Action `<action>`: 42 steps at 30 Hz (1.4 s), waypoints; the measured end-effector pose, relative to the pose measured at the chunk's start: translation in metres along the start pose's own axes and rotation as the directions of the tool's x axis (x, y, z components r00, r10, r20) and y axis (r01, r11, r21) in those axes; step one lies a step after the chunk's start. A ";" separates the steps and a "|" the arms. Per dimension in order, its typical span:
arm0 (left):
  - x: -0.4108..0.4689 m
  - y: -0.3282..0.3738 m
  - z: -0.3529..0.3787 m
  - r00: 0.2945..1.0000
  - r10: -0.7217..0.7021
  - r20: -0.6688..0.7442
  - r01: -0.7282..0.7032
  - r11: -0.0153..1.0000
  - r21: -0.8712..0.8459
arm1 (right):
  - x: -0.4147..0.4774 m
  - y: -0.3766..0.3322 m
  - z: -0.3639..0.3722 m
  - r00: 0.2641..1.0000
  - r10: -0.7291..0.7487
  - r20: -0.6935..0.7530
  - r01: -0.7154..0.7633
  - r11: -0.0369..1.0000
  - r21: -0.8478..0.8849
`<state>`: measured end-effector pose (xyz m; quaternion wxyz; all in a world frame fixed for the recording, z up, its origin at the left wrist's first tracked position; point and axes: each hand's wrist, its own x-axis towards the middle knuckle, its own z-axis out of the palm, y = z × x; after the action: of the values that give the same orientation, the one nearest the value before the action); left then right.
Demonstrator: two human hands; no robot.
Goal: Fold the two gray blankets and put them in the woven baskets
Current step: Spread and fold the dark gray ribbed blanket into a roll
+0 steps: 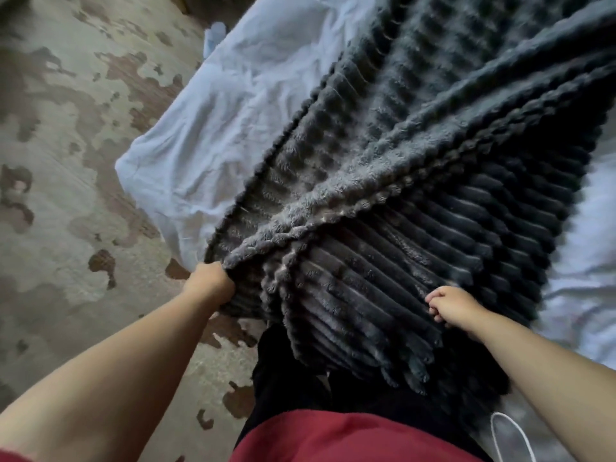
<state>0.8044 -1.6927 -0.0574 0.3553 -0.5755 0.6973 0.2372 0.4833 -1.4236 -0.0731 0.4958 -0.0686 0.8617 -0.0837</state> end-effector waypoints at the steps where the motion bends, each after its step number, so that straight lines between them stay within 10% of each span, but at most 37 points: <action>1: -0.003 0.015 -0.003 0.998 0.031 -0.062 -0.035 0.997 -0.068 | -0.001 -0.006 -0.002 1.000 -0.005 0.014 0.005 1.000 0.025; 5: -0.009 0.074 -0.018 0.953 0.162 -0.255 -0.213 0.958 -0.190 | 0.001 -0.043 -0.016 1.000 -0.020 0.010 0.018 0.973 0.229; 15: 0.018 0.200 -0.040 0.773 0.590 -0.233 -0.622 0.777 -0.097 | 0.071 -0.139 -0.061 0.996 0.011 -0.085 0.057 0.651 0.757; 25: 0.050 0.289 -0.045 0.856 0.506 -0.108 -0.485 0.857 0.173 | 0.148 -0.198 -0.139 0.994 -0.010 -0.109 0.105 -0.182 0.978; 27: 0.060 0.293 -0.054 0.828 0.549 -0.113 -0.534 0.834 0.140 | 0.157 -0.226 -0.151 0.991 0.081 -0.110 0.117 -0.095 0.989; 30: 0.078 0.294 -0.082 0.835 0.535 -0.129 -0.543 0.839 -0.034 | 0.163 -0.254 -0.142 0.852 0.496 -0.167 0.002 0.315 0.949; 32: 0.088 0.292 -0.101 0.860 0.470 -0.197 -0.505 0.836 -0.213 | 0.160 -0.265 -0.134 0.779 0.609 -0.148 -0.033 0.276 0.961; 34: 0.098 0.287 -0.119 0.876 0.373 -0.305 -0.471 0.793 -0.385 | 0.158 -0.284 -0.138 0.809 0.577 -0.113 0.033 0.147 0.989; 39: 0.134 0.267 -0.164 0.866 0.095 -0.491 -0.422 0.666 -0.615 | 0.157 -0.402 -0.168 0.684 0.257 -0.683 0.674 0.136 0.726; 42: 0.165 0.245 -0.180 0.849 -0.176 -0.498 -0.303 0.610 -0.732 | 0.173 -0.497 -0.147 0.701 -0.074 -0.710 0.682 0.361 0.636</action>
<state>0.5121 -1.8757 -0.0890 -0.1480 -0.6870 0.6100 0.3661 0.2877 -1.9324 -0.0406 0.1384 0.0126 0.7513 -0.6452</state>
